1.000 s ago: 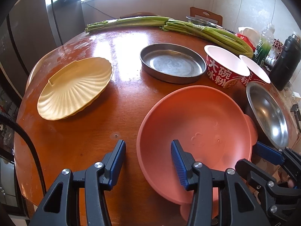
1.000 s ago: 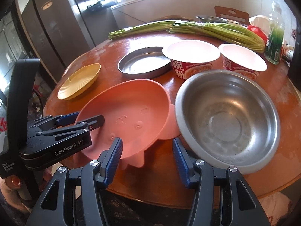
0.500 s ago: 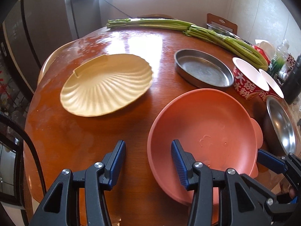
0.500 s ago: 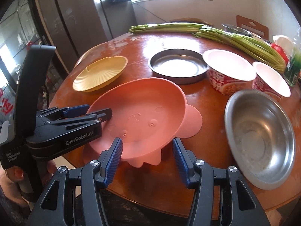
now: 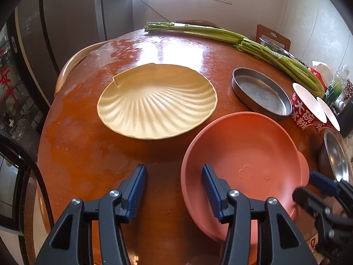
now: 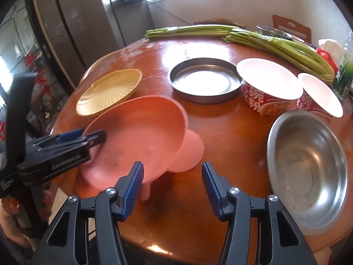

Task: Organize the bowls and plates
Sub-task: 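Reach the left tool to the salmon-pink footed bowl rim and grasp, then carry the pink bowl with the left tool onto the shell plate, release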

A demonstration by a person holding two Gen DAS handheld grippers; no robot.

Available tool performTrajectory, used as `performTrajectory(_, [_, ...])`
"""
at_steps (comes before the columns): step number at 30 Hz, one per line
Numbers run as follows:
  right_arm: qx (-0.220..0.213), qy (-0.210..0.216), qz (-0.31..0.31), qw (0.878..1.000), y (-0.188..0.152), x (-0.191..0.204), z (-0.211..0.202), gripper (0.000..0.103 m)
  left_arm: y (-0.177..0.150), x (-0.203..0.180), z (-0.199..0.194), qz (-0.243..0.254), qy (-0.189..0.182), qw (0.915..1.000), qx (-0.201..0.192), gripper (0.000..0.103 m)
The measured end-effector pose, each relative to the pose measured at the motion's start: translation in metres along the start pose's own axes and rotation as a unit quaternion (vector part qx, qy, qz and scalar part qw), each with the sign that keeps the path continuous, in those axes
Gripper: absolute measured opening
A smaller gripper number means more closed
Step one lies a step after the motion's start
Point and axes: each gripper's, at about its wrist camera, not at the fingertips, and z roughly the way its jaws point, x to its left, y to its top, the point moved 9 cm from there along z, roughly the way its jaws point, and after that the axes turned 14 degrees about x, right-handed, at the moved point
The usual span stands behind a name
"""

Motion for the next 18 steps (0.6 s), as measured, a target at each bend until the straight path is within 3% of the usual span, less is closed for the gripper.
performTrajectory(18, [-0.008,-0.033,-0.06,0.998,0.014,0.015,0.013,0.056,-0.004,-0.023,-0.002,0.024,-0.037,0.999,0.003,0.05])
